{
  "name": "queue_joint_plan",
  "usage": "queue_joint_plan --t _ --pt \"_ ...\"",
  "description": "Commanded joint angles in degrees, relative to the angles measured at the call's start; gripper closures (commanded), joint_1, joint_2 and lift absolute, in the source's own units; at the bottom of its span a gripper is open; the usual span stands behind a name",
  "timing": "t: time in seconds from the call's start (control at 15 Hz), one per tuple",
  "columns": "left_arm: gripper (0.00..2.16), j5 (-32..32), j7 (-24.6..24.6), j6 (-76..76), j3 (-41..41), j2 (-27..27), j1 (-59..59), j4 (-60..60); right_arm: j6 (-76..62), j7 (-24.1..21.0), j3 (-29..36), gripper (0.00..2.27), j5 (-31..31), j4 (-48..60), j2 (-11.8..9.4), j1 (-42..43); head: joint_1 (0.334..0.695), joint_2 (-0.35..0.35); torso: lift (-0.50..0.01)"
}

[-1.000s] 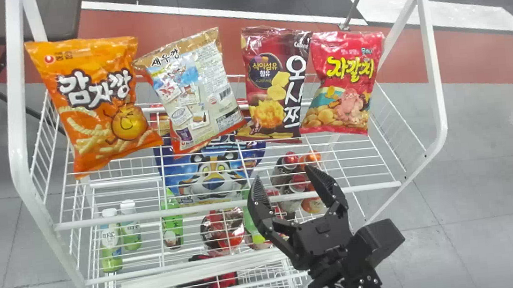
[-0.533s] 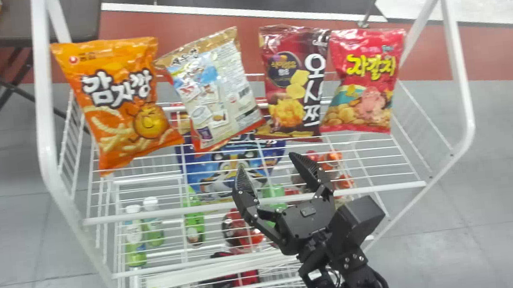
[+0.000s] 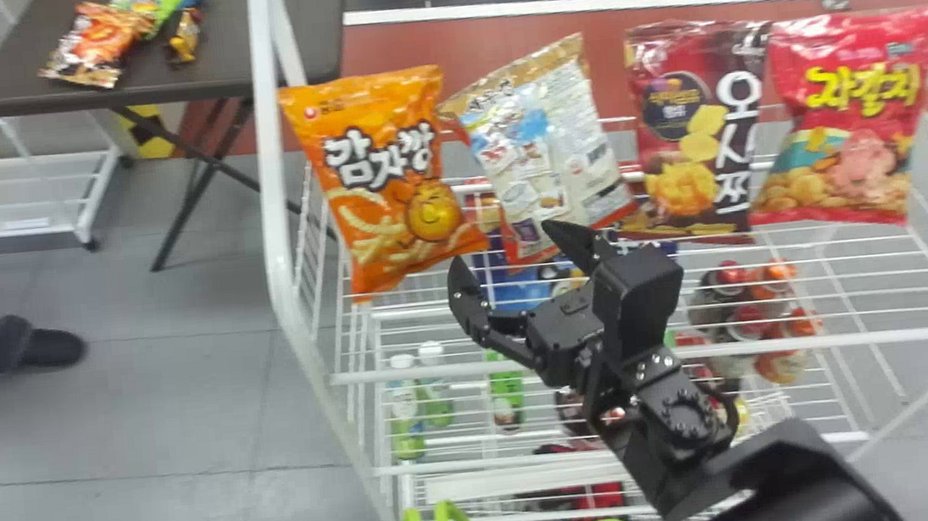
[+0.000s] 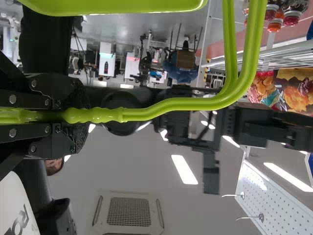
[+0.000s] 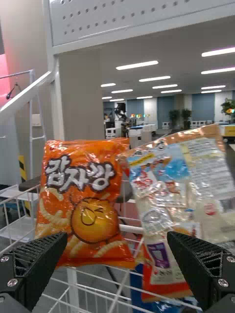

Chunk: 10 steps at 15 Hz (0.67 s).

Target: Hold basket handle with left hand then pick Gamjakkang with right hand and place into basket

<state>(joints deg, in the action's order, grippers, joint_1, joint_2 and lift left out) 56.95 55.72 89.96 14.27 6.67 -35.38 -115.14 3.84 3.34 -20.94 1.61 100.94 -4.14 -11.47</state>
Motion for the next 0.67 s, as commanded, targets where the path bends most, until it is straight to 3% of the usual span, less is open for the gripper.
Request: queue_joint_plan --t 0.0,0.33,0.6 --pt "2.15 0.1 0.2 0.1 0.3 0.1 0.0 0.0 4.2 0.0 -3.3 0.04 -0.5 -4.2 0.5 5.9 0.695 0.061 -0.017" --pt "2.15 0.4 0.4 0.1 0.8 0.2 0.0 0.0 6.1 -1.0 -8.1 0.04 -2.1 -13.8 4.0 16.2 0.695 0.17 -0.017" --pt "2.15 0.4 0.4 0.1 1.5 0.2 -0.1 0.2 7.7 -2.5 -11.2 0.03 -2.9 -21.9 4.2 24.3 0.695 0.21 -0.017"
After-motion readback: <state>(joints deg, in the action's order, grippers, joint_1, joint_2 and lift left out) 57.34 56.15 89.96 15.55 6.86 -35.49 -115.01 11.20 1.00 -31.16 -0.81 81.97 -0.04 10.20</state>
